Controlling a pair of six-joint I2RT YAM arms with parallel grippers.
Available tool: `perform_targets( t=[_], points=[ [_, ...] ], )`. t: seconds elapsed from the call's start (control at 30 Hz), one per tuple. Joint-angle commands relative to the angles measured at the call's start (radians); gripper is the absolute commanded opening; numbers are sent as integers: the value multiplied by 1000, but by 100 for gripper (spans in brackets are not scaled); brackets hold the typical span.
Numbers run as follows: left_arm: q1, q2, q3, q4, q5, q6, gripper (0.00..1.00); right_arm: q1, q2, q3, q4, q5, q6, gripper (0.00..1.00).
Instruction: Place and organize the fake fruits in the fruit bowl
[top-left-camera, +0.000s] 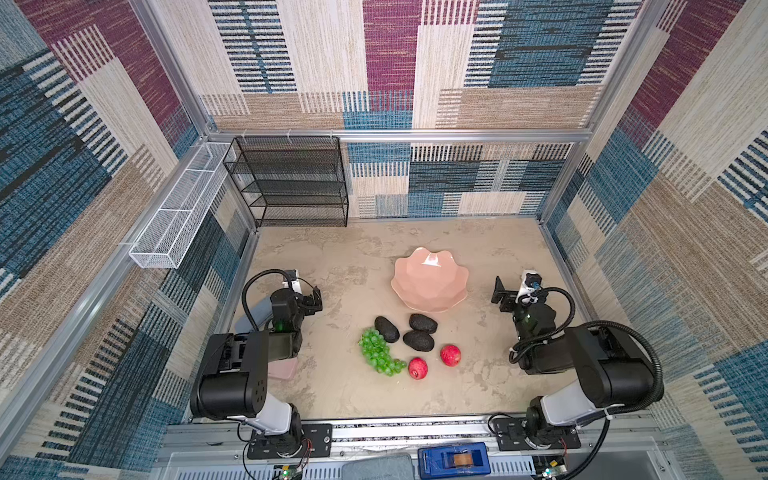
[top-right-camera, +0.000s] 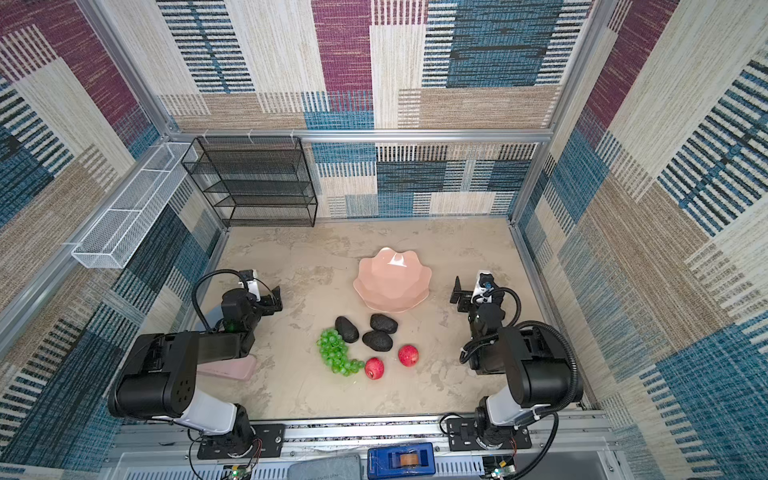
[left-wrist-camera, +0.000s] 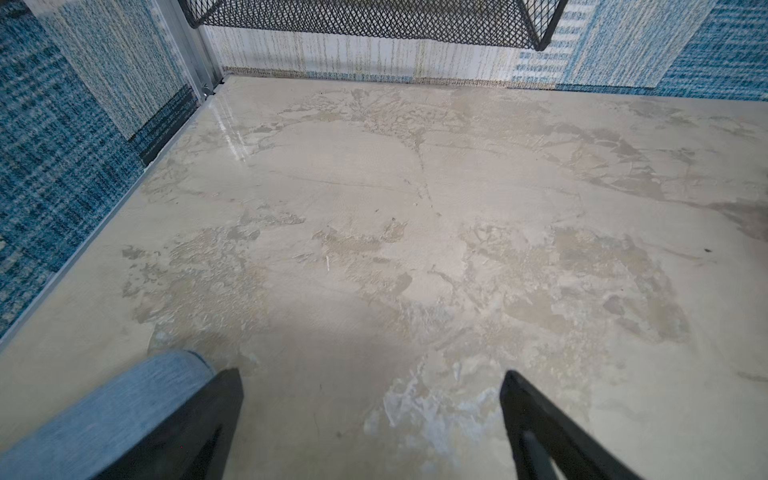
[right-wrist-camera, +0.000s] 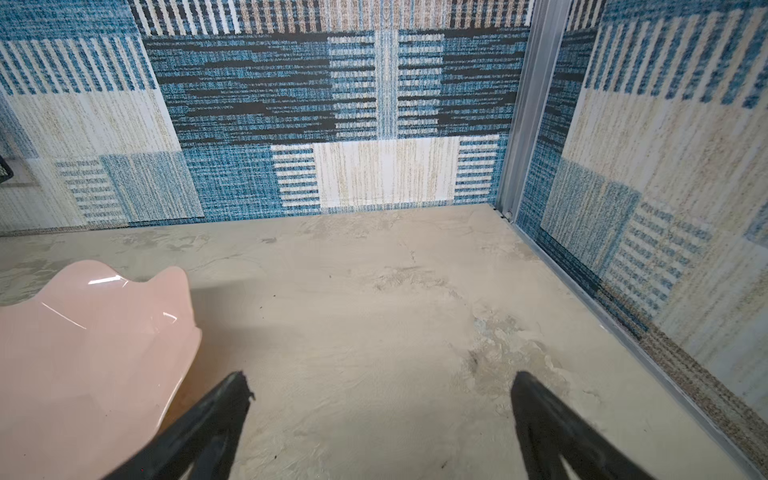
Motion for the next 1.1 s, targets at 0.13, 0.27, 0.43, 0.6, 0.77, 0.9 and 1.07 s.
perform_targets(
  t=[0.13,0.27,0.43,0.6,0.77,0.9,1.07],
  points=[
    [0,1,3,41,-10,1,99,1,-1,3,25,-3,5,100],
    [0,-1,1,45,-7,1,99,1,0,3,24,-3,6,100],
    [0,-1,1,45,-8,3,99,1,0,6,21,-3,6,100],
    [0,0,3,42,-8,3,99,1,-1,4,22,-3,5,100],
    [0,1,4,41,-8,2,100,1,-3,2,24,-4,5,100],
    [0,0,3,42,-7,1,97,-2,-37,8,-16,40,31,100],
    [-1,-83,3,-30,-74,-22,92,-10,-47,5,-17,14,23,100]
  ],
)
